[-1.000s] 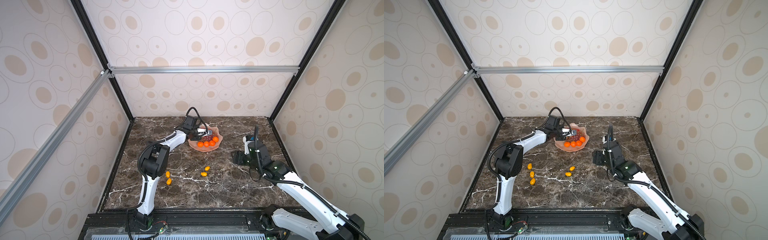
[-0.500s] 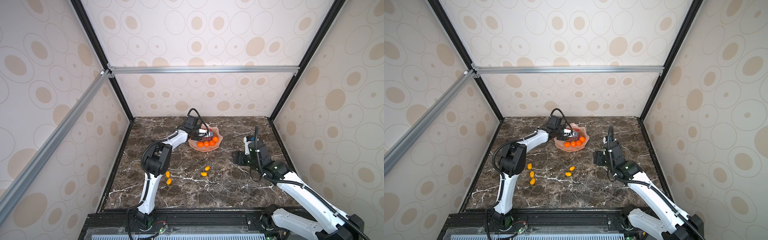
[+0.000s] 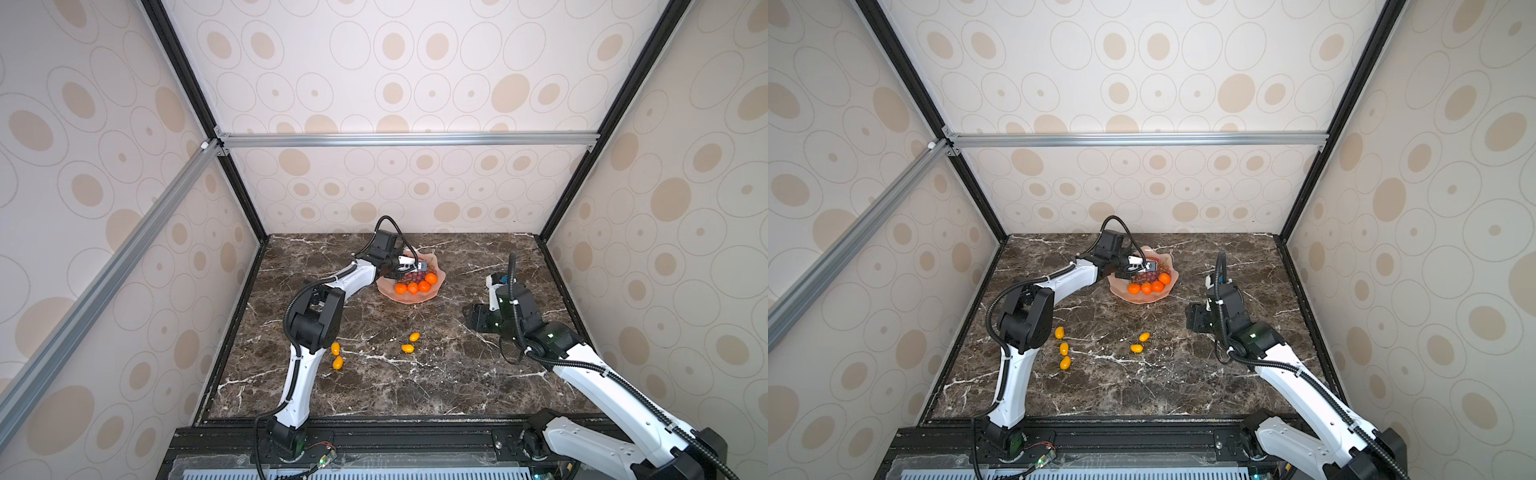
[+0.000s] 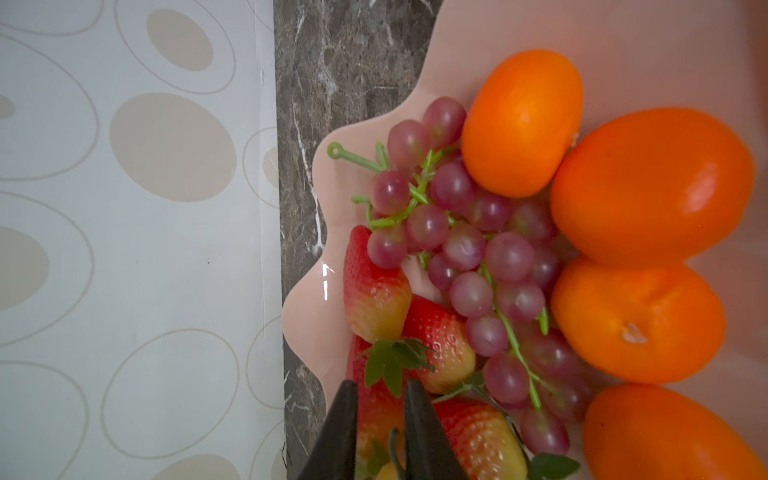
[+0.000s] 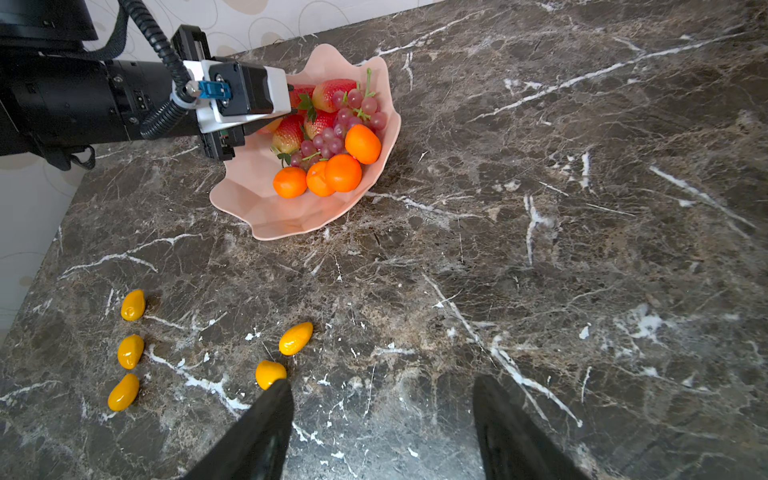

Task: Place and organize the fake fruits in the fruit bowl
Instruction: 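Lower the strawberry into the pink bowl and open the left gripper, then withdraw the left gripper while the right gripper reaches to a small yellow fruit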

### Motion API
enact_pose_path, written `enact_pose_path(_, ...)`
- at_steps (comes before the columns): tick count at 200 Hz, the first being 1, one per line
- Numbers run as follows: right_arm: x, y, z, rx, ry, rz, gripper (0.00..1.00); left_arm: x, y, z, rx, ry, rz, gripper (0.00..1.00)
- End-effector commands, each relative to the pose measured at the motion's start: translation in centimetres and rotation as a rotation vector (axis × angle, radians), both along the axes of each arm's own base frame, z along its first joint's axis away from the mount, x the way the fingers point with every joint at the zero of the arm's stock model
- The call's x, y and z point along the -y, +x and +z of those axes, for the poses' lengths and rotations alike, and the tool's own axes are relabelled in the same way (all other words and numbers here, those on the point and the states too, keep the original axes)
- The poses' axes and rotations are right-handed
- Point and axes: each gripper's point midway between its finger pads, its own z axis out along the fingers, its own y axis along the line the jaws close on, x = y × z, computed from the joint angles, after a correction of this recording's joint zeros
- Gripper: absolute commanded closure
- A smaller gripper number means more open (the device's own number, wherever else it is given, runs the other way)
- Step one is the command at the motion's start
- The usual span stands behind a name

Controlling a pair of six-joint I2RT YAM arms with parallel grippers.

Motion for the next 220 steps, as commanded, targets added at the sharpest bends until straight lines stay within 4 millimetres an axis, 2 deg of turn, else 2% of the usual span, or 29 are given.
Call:
enact_pose_path(1, 0.2, -0.2, -0.6, -0.019, 0.0, -0.002, 0.29, 1.0, 0.7, 1.5, 0.033, -0.035, -0.015, 0.76)
enact_pose_path(26, 0.4, -0.3, -0.6, -0.018, -0.003, -0.007, 0.29, 1.1, 0.6, 2.3, 0.028, -0.064, -0.006, 0.7)
enact_pose_path(45, 0.2, -0.3, -0.6, -0.015, -0.001, 0.006, 0.29, 1.4, 0.2, 4.1, 0.017, -0.121, 0.0, 0.6)
enact_pose_path(71, -0.6, -0.1, -0.5, -0.019, 0.001, 0.045, 0.3, 2.0, -1.1, 8.6, -0.023, -0.269, 0.019, 0.5)
enact_pose_path(93, -1.6, 0.4, -0.7, -0.04, 0.0, 0.077, 0.31, 2.2, -3.1, 13.8, -0.053, -0.464, 0.044, 0.4)
enact_pose_path(103, -2.3, 0.6, -0.8, -0.043, -0.004, 0.093, 0.31, 1.6, -3.8, 15.9, -0.055, -0.564, 0.088, 0.32)
enact_pose_path(114, -3.1, 0.9, -1.0, -0.045, -0.01, 0.112, 0.31, 0.5, -4.4, 17.5, -0.06, -0.658, 0.162, 0.28)
enact_pose_path(118, -3.5, 0.9, -1.1, -0.047, -0.013, 0.122, 0.32, 0.1, -4.9, 18.8, -0.048, -0.695, 0.177, 0.28)
enact_pose_path(129, -4.5, 1.1, -1.2, -0.052, -0.026, 0.145, 0.32, -1.1, -5.9, 19.6, -0.085, -0.787, 0.253, 0.2)
enact_pose_path(132, -4.7, 1.2, -1.2, -0.053, -0.031, 0.15, 0.32, -1.4, -6.3, 20.6, -0.069, -0.818, 0.255, 0.2)
enact_pose_path(136, -5.1, 1.2, -1.5, -0.06, -0.038, 0.159, 0.32, -1.8, -6.8, 20.9, -0.081, -0.845, 0.27, 0.19)
enact_pose_path(145, -6.0, 1.2, -1.7, -0.071, -0.052, 0.179, 0.32, -2.8, -8.0, 21.3, -0.115, -0.904, 0.311, 0.14)
enact_pose_path(158, -7.2, 1.3, -2.0, -0.085, -0.07, 0.203, 0.33, -4.0, -9.7, 21.5, -0.168, -0.967, 0.363, 0.11)
enact_pose_path(184, -9.8, 1.1, -3.2, -0.13, -0.106, 0.254, 0.34, -6.9, -12.7, 20.0, -0.273, -1.047, 0.524, 0.06)
enact_pose_path(189, -10.3, 1.0, -3.3, -0.138, -0.112, 0.264, 0.34, -7.6, -13.3, 19.0, -0.306, -1.044, 0.573, 0.06)
enact_pose_path(220, -12.5, 0.5, -5.1, -0.215, -0.156, 0.272, 0.35, -12.0, -16.3, 16.5, -0.386, -1.094, 0.832, 0.03)
